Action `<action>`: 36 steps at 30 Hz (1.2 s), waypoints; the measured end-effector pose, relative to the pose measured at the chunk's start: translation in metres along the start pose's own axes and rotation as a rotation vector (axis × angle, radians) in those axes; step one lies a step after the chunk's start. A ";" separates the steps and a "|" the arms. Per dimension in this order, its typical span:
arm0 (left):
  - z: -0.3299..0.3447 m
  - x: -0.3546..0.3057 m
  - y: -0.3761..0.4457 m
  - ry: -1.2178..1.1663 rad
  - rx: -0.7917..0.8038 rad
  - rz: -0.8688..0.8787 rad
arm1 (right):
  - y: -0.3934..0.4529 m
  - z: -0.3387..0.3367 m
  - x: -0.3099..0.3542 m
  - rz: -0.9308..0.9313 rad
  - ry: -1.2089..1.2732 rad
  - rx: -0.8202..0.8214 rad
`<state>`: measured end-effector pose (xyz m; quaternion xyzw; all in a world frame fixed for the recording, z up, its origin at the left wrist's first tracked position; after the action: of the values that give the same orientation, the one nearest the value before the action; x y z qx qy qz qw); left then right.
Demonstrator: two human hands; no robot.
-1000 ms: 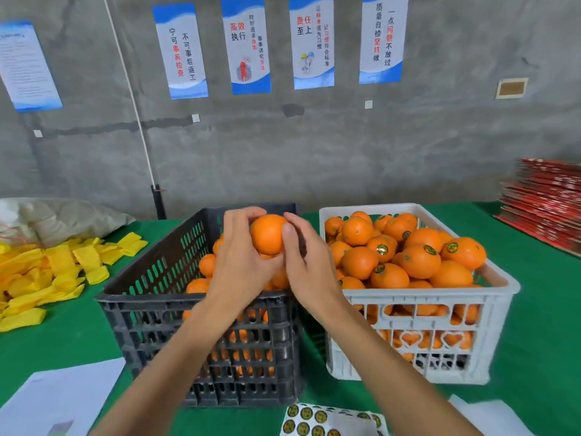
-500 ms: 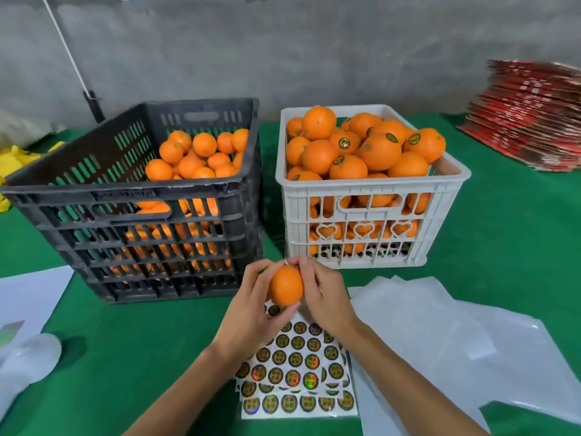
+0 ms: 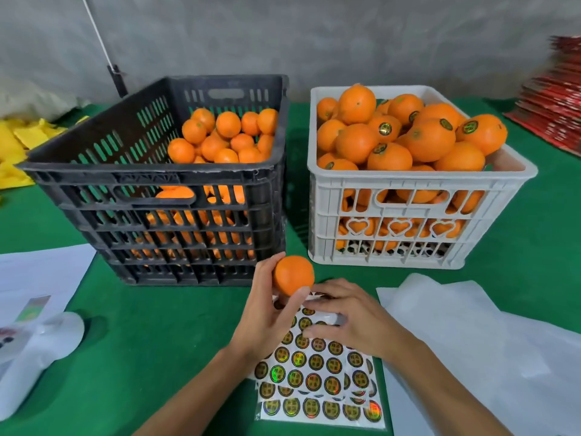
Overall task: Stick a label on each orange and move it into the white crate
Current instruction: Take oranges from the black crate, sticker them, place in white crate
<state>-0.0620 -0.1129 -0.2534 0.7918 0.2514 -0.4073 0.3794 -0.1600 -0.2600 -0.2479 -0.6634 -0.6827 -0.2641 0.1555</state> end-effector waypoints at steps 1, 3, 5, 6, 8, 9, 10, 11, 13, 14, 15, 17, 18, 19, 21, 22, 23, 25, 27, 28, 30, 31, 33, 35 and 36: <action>0.000 0.000 0.000 -0.005 0.001 -0.006 | 0.001 0.000 0.000 -0.016 0.005 -0.027; 0.000 -0.001 -0.001 -0.004 0.002 -0.018 | 0.002 0.000 0.002 -0.032 0.028 -0.072; 0.000 -0.001 -0.001 -0.001 0.005 -0.030 | 0.002 0.001 0.000 -0.005 0.106 -0.090; 0.000 0.000 -0.001 0.000 0.006 -0.034 | 0.003 0.001 -0.001 0.017 0.149 -0.102; 0.000 0.000 0.000 -0.004 0.010 -0.041 | 0.004 0.002 -0.004 0.081 0.229 -0.136; 0.001 0.001 -0.001 -0.005 0.011 -0.043 | 0.004 0.002 -0.007 0.122 0.272 -0.167; 0.001 0.003 -0.001 -0.004 0.015 -0.049 | 0.004 0.001 -0.010 0.170 0.317 -0.215; 0.001 0.005 -0.002 -0.003 0.019 -0.057 | 0.002 0.000 -0.013 0.231 0.381 -0.279; 0.001 0.005 -0.002 -0.001 0.026 -0.058 | 0.000 -0.007 -0.017 0.351 0.537 -0.453; 0.001 0.003 -0.002 0.000 0.028 -0.041 | -0.001 -0.012 -0.016 0.383 0.608 -0.540; 0.001 0.001 -0.002 -0.001 0.032 -0.014 | -0.002 -0.016 -0.012 0.385 0.663 -0.605; 0.002 -0.008 -0.002 0.008 0.024 0.030 | -0.001 -0.022 -0.001 0.364 0.727 -0.644; 0.001 -0.013 0.000 0.030 0.009 0.049 | -0.001 -0.025 0.004 0.360 0.761 -0.636; -0.001 -0.018 0.002 0.059 -0.009 0.065 | 0.000 -0.028 0.009 0.358 0.807 -0.624; -0.004 -0.033 0.008 0.099 -0.022 0.124 | 0.000 -0.037 0.018 0.315 0.838 -0.617; -0.004 -0.042 0.013 0.106 -0.023 0.156 | 0.001 -0.044 0.023 0.282 0.823 -0.620; -0.005 -0.052 0.018 0.111 -0.028 0.179 | 0.001 -0.052 0.028 0.254 0.807 -0.624; -0.007 -0.073 0.030 0.126 -0.057 0.201 | 0.003 -0.072 0.039 0.205 0.779 -0.621; -0.010 -0.097 0.046 0.138 -0.086 0.240 | 0.007 -0.092 0.050 0.196 0.670 -0.578; -0.011 -0.110 0.055 0.147 -0.089 0.271 | 0.010 -0.103 0.056 0.191 0.556 -0.549; -0.016 -0.141 0.079 0.188 -0.069 0.359 | 0.018 -0.129 0.068 0.185 0.327 -0.545; -0.019 -0.157 0.092 0.235 -0.061 0.410 | 0.023 -0.144 0.076 0.180 0.252 -0.580; -0.024 -0.188 0.119 0.368 -0.073 0.515 | 0.031 -0.180 0.088 0.136 0.169 -0.693; -0.029 -0.214 0.149 0.455 -0.063 0.583 | 0.042 -0.219 0.093 0.103 0.062 -0.816; -0.032 -0.224 0.163 0.472 -0.044 0.604 | 0.049 -0.238 0.093 0.117 -0.023 -0.870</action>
<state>-0.0530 -0.2025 0.0107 0.8939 0.0961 -0.0780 0.4309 -0.1510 -0.3193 0.0059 -0.7076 -0.4708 -0.5104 -0.1313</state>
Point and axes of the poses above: each hand's wrist, its own y-axis towards the middle knuckle, its own z-axis out of the palm, x = y × z, the point moved 6 cm from there along y, towards the middle knuckle, and after that the axes turned 3 degrees about y, right-handed, at the moved point
